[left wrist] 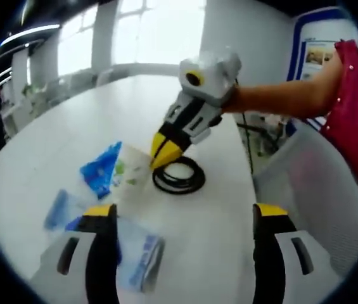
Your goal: Arrange the tabletop items into an orderly group along one side of the table until the central work area is clear of visible clutter.
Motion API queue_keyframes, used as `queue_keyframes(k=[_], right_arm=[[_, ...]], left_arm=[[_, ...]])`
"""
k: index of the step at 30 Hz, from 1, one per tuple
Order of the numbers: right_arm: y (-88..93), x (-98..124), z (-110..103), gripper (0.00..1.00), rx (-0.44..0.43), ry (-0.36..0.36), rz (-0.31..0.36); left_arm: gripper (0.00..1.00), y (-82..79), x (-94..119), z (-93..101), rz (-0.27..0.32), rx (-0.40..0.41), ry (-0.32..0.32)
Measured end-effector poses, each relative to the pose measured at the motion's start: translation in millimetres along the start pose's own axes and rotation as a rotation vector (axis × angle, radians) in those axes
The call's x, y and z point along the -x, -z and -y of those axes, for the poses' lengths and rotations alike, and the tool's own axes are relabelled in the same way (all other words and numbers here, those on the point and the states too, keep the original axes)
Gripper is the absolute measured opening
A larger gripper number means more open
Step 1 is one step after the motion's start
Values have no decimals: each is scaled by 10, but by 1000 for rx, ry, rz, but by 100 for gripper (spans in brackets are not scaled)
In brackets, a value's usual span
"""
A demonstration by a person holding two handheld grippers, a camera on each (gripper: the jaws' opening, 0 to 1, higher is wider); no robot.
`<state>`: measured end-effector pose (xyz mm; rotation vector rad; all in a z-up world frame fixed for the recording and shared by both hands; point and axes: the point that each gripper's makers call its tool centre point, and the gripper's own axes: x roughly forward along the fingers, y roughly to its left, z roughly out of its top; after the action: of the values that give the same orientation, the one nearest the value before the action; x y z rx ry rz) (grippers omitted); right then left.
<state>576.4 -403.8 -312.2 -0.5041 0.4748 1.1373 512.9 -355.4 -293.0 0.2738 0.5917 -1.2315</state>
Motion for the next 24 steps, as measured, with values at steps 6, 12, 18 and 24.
queue_keyframes(k=[6, 12, 18, 24], right_arm=[[-160, 175, -184, 2, 62, -63, -48], [-312, 351, -453, 2, 153, -142, -128], [-471, 474, -702, 2, 231, -205, -183], [-691, 587, -838, 2, 321, -221, -224]], left_arm=[[84, -72, 58, 17, 29, -19, -14], [84, -129, 78, 66, 53, -41, -12], [82, -221, 121, 105, 98, -55, -13], [79, -370, 184, 129, 196, -41, -19]])
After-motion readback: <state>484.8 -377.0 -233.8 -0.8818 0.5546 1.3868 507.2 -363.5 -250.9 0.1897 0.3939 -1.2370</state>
